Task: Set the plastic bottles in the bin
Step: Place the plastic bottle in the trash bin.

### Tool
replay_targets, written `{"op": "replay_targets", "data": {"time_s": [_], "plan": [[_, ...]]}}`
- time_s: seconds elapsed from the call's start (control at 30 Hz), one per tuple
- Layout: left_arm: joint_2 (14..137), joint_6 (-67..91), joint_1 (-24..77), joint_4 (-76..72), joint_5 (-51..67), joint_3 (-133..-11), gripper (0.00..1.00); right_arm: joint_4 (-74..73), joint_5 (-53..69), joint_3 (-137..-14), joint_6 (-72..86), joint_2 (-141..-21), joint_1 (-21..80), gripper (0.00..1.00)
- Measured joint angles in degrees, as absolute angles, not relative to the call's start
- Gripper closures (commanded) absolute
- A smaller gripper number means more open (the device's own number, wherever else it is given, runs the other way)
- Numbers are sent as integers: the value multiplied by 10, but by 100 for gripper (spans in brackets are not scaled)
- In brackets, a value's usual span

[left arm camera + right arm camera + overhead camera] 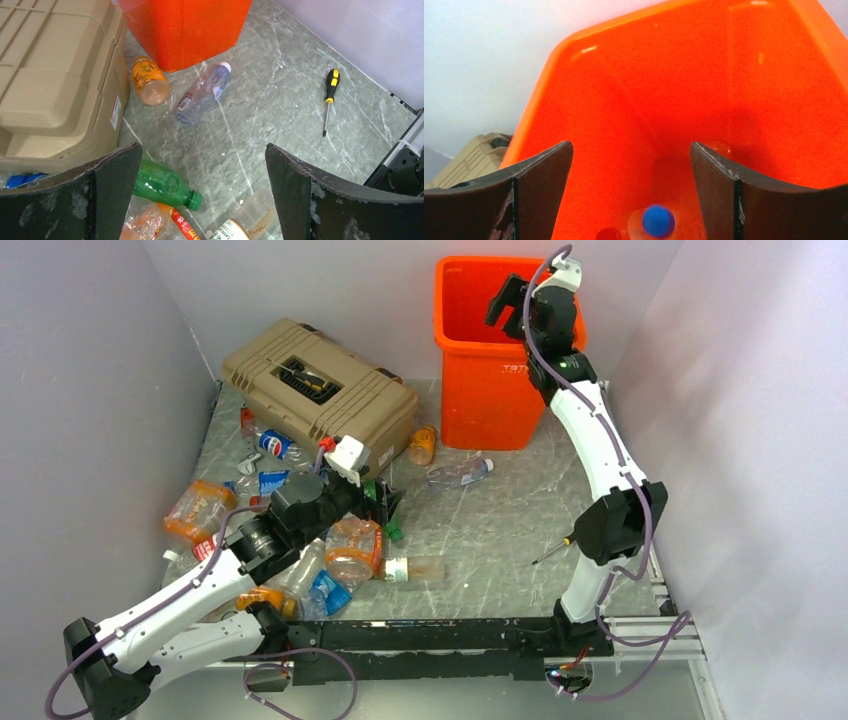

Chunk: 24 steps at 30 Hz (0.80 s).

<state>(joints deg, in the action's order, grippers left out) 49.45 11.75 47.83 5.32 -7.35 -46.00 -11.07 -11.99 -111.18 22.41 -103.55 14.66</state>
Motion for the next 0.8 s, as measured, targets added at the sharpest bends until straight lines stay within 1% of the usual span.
{"op": "replay_targets", "data": {"time_s": [0.13,0.2,0.3,0.37,0.53,0.67,0.8], "plan": [[495,117,478,54,-74,-460,1,-129,-113,-1143,223,-1029,152,8],[495,117,478,54,-74,-460,1,-136,-109,-1145,223,-1007,159,8],[496,117,478,55,-74,-460,1,-133,-103,-1133,222,-953,171,8],[499,117,478,55,-74,-460,1,-117,-98,-1096,221,-892,187,9],[509,117,478,57,-74,-464,0,-36,-60,-939,223,-701,231,9],[515,115,478,60,-76,-466,1,48,-24,-757,250,-565,241,10],[522,112,478,70,-79,-470,0,75,1,-611,283,-496,241,10]]}}
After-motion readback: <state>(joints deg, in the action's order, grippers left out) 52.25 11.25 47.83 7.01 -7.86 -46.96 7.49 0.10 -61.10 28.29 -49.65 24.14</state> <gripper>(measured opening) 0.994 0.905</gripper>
